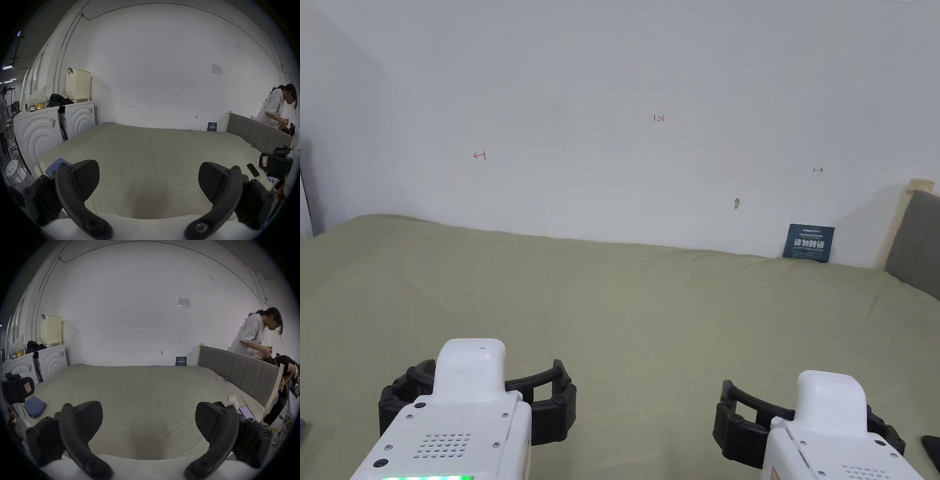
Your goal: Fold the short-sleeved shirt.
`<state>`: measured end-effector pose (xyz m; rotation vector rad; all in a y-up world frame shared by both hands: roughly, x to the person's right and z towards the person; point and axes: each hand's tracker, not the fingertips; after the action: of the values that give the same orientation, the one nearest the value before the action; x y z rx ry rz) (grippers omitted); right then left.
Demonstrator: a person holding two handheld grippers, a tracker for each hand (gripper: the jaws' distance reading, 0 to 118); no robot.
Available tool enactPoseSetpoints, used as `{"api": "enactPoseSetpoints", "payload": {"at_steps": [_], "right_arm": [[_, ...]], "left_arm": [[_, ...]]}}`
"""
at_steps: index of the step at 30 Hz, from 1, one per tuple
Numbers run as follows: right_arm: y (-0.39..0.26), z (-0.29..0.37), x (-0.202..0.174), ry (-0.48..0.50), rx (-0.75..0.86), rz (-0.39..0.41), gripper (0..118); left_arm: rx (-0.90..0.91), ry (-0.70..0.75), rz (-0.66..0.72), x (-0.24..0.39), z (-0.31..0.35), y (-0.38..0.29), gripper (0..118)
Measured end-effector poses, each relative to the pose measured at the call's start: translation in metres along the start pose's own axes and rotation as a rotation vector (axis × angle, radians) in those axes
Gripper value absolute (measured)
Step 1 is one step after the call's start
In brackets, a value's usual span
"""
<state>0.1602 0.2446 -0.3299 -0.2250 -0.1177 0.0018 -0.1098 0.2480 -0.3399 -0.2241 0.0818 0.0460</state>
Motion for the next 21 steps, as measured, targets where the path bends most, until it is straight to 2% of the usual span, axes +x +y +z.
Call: {"api": "enactPoseSetpoints", "payload": {"at_steps": [2,5,7,9,13,18,20,21], "right_arm": [[-0.001,0.000,-0.001,0.036,0.016,-0.004,115],[-0.001,-0.003,0.000,0.147,0.013,-0.037,115],[-0.001,-0.005,0.001,0.110,-0.009,-0.063,115],[-0.002,-0.005,0.004,0.130,-0.001,-0.075,115],[0.002,-0.003,0.005,0.085,0.011,-0.036,115],[0.009,0.000,0.010,0.118,0.029,-0.066,115],[0.010,-0.001,0.007,0.070,0.045,-0.065,115],[0.012,-0.003,0.006,0.047,0.033,-0.039,115]], "left_arm": [[-0.002,0.000,0.005,0.000,0.000,0.000,118],[-0.007,-0.004,0.008,0.001,-0.001,0.000,118],[-0.005,-0.008,0.005,0.002,0.000,-0.001,118],[-0.006,-0.007,0.004,0.003,-0.001,-0.001,118],[-0.019,-0.014,0.000,0.005,-0.003,-0.001,118],[-0.040,-0.021,-0.002,0.007,-0.005,-0.001,118],[-0.036,-0.020,-0.004,0.007,-0.005,-0.001,118],[-0.035,-0.026,-0.004,0.007,-0.005,0.001,118]]}}
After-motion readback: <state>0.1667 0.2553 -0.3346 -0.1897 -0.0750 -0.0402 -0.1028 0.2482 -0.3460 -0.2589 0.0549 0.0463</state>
